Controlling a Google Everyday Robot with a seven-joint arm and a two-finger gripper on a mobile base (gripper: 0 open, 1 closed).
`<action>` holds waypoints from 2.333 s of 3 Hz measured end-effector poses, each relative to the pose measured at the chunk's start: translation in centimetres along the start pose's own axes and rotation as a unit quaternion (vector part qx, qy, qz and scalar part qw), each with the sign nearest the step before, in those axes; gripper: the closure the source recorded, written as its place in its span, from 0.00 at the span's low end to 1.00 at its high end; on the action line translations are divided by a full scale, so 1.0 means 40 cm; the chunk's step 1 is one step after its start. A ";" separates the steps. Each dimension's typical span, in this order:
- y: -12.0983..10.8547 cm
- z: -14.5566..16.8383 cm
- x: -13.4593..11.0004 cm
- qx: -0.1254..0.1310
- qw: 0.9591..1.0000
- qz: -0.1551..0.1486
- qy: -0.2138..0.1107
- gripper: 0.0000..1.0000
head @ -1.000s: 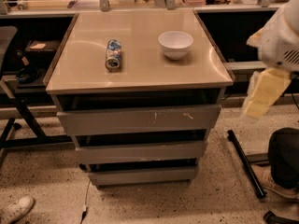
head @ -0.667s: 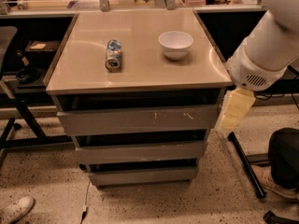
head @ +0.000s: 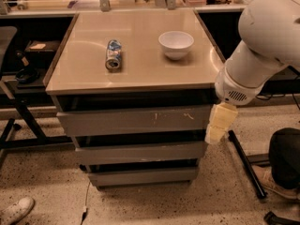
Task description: Open top drawer
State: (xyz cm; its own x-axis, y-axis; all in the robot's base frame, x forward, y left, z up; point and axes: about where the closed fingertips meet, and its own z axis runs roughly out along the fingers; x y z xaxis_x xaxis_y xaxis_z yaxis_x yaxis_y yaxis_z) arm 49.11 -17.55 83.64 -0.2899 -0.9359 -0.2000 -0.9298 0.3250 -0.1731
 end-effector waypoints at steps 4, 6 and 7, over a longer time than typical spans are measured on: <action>-0.018 0.312 -0.057 -0.022 1.000 0.019 0.009 0.00; -0.066 0.438 -0.062 -0.022 0.999 0.027 0.020 0.00; -0.107 0.461 -0.066 -0.012 0.999 0.020 0.023 0.00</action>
Offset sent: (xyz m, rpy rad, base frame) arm 0.0199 0.0410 -0.1037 0.0567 0.0724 -0.0170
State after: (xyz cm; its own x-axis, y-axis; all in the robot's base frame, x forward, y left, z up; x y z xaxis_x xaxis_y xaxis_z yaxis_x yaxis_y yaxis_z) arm 58.04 -13.97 67.15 -0.3364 -0.9276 -0.1623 -0.9221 0.3595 -0.1433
